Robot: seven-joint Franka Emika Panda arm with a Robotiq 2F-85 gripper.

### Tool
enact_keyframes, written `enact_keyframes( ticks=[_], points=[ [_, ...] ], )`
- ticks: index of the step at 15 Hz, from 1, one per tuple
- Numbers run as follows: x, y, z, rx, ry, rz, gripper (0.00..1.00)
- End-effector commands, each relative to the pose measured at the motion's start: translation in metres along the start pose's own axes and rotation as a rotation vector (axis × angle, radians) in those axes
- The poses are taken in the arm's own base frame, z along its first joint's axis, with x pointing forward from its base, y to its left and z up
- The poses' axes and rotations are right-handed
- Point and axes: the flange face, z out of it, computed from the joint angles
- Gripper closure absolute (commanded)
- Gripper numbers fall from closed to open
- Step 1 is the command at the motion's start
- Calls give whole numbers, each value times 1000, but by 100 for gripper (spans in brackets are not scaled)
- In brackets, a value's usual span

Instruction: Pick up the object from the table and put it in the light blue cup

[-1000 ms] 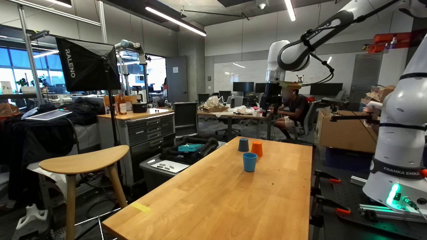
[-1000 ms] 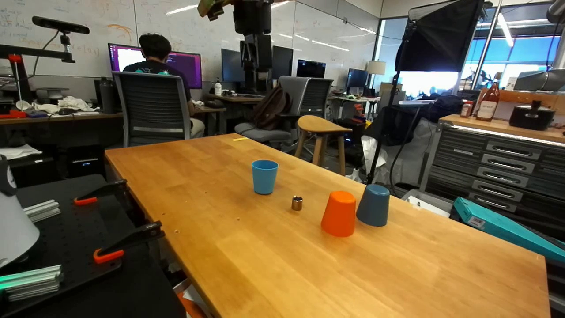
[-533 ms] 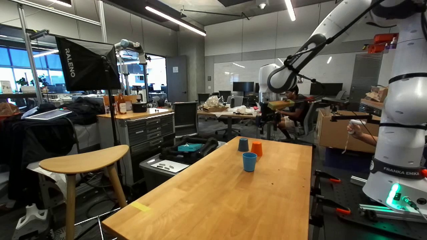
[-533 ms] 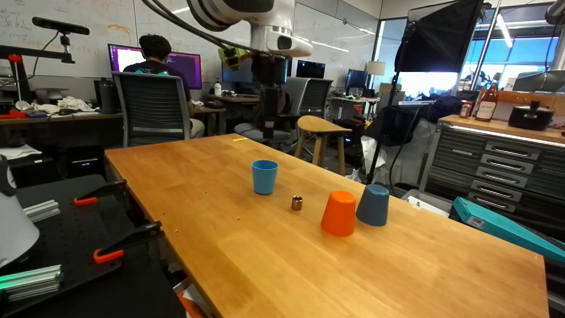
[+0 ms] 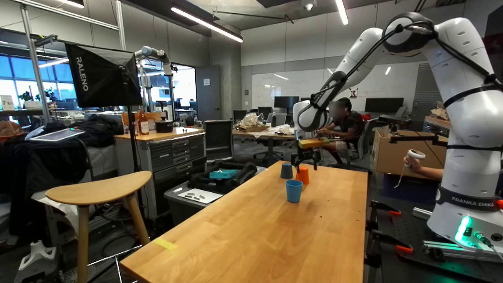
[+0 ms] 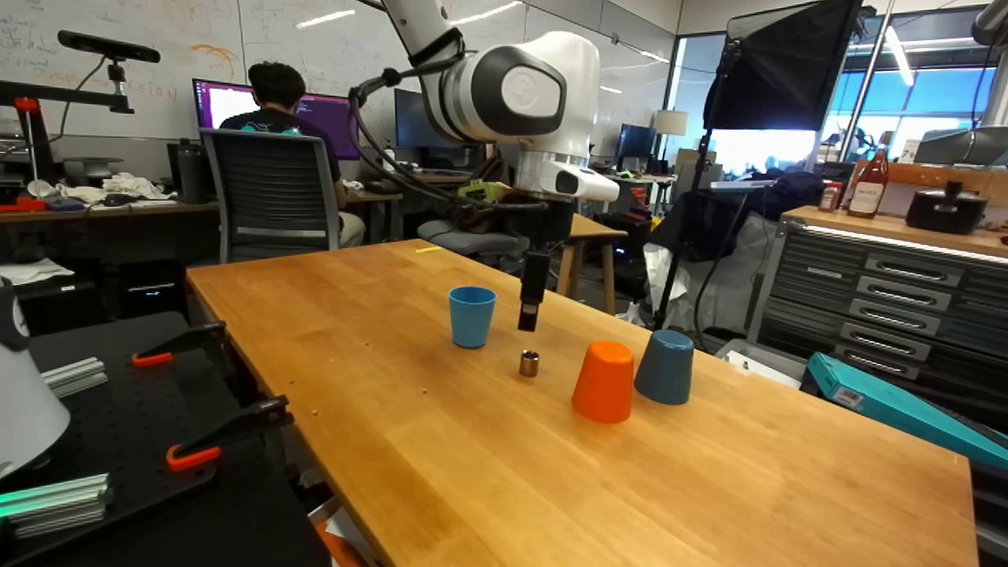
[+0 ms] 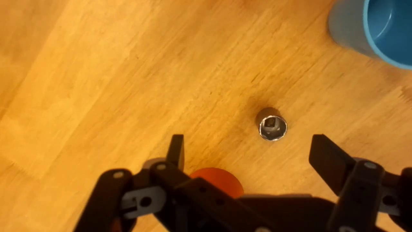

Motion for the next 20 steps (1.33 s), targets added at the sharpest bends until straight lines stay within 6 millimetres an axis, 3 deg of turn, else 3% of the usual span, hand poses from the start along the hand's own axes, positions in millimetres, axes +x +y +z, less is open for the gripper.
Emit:
enact_keyframes(
  ticks=[1, 6, 13, 14, 15, 20],
  points=[
    [21, -29, 23, 20, 39, 58, 0],
    [24, -56, 49, 26, 47, 86, 0],
    [28, -56, 74, -5, 34, 106, 0],
    [29, -55, 77, -9, 34, 104, 25],
    [30, -53, 79, -11, 32, 106, 27],
    [32, -51, 81, -5, 13, 113, 67]
  ],
)
